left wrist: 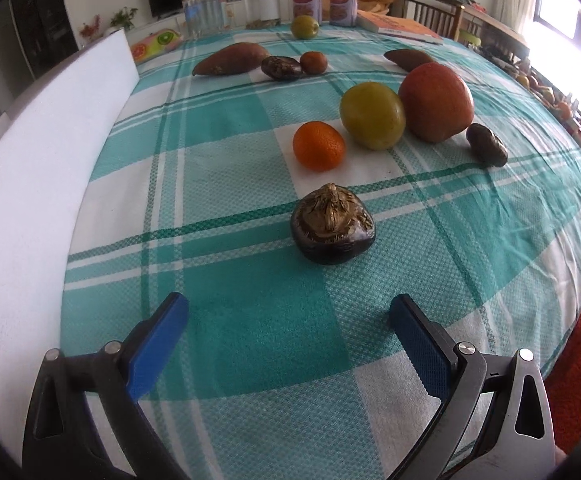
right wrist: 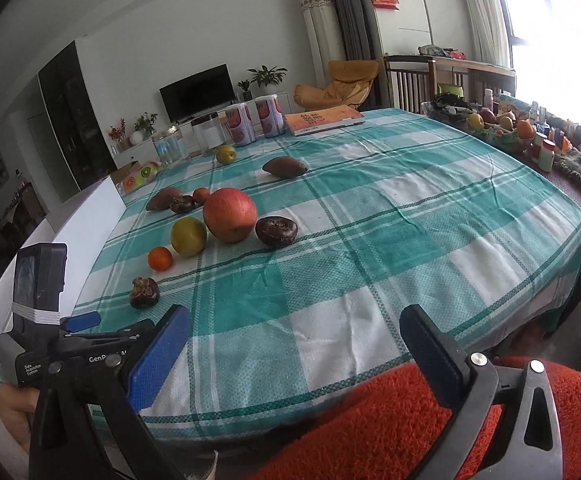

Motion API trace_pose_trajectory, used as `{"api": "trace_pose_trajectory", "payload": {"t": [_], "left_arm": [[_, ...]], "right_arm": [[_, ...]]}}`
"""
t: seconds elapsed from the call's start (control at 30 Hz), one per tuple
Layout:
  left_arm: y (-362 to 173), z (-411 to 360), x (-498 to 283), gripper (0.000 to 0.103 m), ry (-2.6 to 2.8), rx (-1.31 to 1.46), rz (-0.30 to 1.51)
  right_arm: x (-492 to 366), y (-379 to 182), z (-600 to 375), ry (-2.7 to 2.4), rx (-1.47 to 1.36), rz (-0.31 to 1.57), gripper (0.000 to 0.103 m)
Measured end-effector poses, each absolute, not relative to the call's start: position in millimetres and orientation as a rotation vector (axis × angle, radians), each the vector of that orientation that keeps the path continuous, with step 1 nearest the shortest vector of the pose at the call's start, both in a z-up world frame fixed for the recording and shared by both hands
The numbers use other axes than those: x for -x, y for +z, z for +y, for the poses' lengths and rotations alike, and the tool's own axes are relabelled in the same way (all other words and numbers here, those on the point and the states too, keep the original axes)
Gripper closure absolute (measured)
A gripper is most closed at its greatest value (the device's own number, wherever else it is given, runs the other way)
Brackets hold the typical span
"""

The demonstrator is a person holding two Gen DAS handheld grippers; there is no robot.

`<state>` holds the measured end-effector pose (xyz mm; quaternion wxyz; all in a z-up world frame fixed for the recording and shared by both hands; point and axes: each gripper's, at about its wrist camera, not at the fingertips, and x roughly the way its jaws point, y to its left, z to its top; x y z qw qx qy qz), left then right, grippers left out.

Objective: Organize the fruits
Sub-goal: 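Reach the left tool to the brown mangosteen while the right tool reaches the red apple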

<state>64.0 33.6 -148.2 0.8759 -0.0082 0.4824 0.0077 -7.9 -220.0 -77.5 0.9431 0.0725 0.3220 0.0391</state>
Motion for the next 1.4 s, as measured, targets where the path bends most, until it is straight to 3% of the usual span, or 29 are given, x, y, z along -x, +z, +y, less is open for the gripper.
{"api": "trace_pose_trajectory", "payload": {"t": [0.93,1.13,1.4], "left_arm": [[-148,35,-55,0.0,0.032,0.035,0.918],[-143,43,-69,0.003,-0.043,0.035,0.983],[-123,42,-78,0.004,-0.201,0.069,0.901]], "right_arm": [[7,-85,-215,0.073,-0.12,0.666,0.0],[8,-86,-218,0.076,-0.138,0.666,0.0],[3,-89,-222,0.086,-0.177,0.69,0.0]]}}
